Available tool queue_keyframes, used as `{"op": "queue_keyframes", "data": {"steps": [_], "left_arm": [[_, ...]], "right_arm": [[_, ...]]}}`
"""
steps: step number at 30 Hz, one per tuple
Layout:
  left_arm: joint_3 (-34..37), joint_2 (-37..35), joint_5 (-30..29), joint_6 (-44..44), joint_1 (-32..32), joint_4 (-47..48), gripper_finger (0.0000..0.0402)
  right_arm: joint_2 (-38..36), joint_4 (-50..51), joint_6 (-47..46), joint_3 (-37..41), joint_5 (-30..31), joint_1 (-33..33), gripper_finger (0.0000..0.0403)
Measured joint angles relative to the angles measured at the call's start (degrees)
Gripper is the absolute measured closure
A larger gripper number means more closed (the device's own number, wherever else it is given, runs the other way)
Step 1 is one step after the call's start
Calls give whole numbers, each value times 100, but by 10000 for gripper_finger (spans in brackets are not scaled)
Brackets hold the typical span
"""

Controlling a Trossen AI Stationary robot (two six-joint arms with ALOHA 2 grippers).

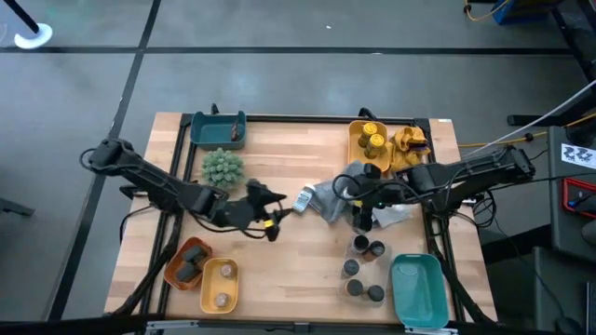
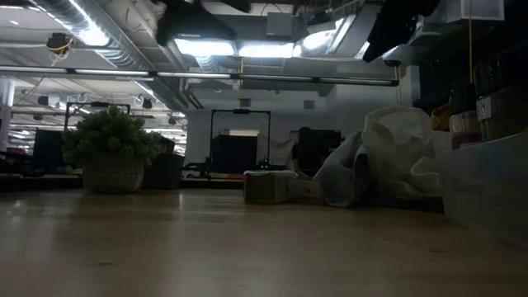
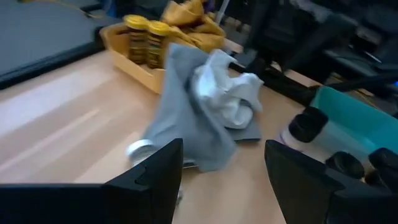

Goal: Sort spices by type
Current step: Put the white seasoning bottle into the green bin

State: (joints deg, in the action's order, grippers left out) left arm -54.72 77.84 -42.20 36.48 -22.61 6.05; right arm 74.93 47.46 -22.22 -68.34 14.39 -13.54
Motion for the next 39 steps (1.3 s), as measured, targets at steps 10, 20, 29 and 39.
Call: {"op": "queue_keyframes", "data": {"steps": [10,20,29,39], "left_arm": [[-27,1310,752,-1001,684,-1319,192],[-33,2200,752,-774,1013,-1301,192],[-35,2282,752,-502,1102,-1273,192],[-35,2285,751,-330,1253,-1156,191]], "right_arm": [[-426,875,4,0,331,0,143],[-463,1104,-66,0,453,0,143],[-463,1101,-66,0,449,0,143],[-463,1099,-63,0,293,0,143]]}}
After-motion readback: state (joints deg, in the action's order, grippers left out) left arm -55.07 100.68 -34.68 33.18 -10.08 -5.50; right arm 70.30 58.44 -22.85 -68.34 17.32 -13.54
